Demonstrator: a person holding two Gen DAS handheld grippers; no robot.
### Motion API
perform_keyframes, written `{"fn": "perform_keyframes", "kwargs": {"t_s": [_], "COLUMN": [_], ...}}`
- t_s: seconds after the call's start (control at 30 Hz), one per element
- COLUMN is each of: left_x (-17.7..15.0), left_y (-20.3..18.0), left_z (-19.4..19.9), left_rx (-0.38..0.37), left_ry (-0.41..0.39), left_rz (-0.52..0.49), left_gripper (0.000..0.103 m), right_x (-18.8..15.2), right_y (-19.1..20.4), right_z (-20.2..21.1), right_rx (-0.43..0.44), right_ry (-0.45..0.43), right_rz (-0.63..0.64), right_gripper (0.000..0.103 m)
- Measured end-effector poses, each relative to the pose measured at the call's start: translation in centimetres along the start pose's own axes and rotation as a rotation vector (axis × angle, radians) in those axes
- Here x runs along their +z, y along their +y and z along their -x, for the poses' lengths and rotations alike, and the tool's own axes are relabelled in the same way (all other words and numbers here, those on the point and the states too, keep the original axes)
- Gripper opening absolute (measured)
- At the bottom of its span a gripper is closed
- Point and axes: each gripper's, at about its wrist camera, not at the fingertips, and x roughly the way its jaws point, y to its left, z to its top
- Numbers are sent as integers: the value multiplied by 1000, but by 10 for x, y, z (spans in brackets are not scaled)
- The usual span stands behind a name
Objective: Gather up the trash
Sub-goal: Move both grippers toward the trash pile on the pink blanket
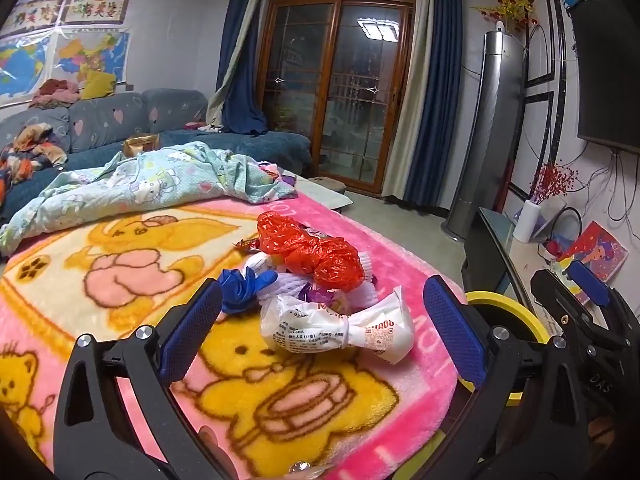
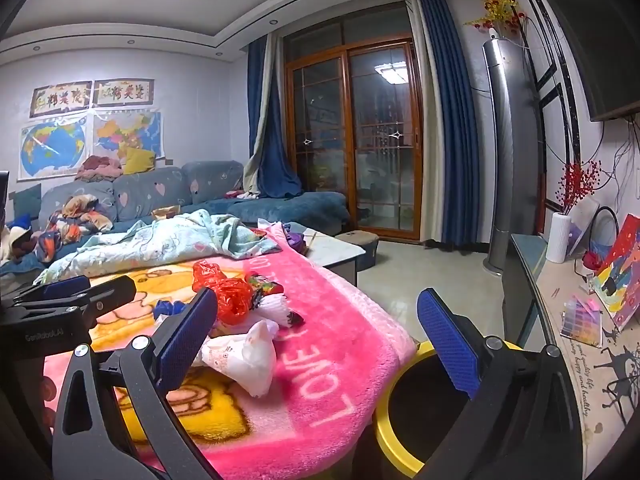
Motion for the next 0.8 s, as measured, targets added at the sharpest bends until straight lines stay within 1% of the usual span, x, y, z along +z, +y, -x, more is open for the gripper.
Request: {"fn": "perform_keyframes", "kwargs": {"t_s": [0.8], "left_x": [-1], "left_y": [-1], "left_z": [0], "left_rx": [2], "left_ry": [-3], "left_rz": [-1], "left_gripper": [92], "right_x": [-3], "right_y": [-2], "right_z": [0], "right_rx": [-7], "right_ry": [8], "right_rz": [-9], "right_gripper": [97]}}
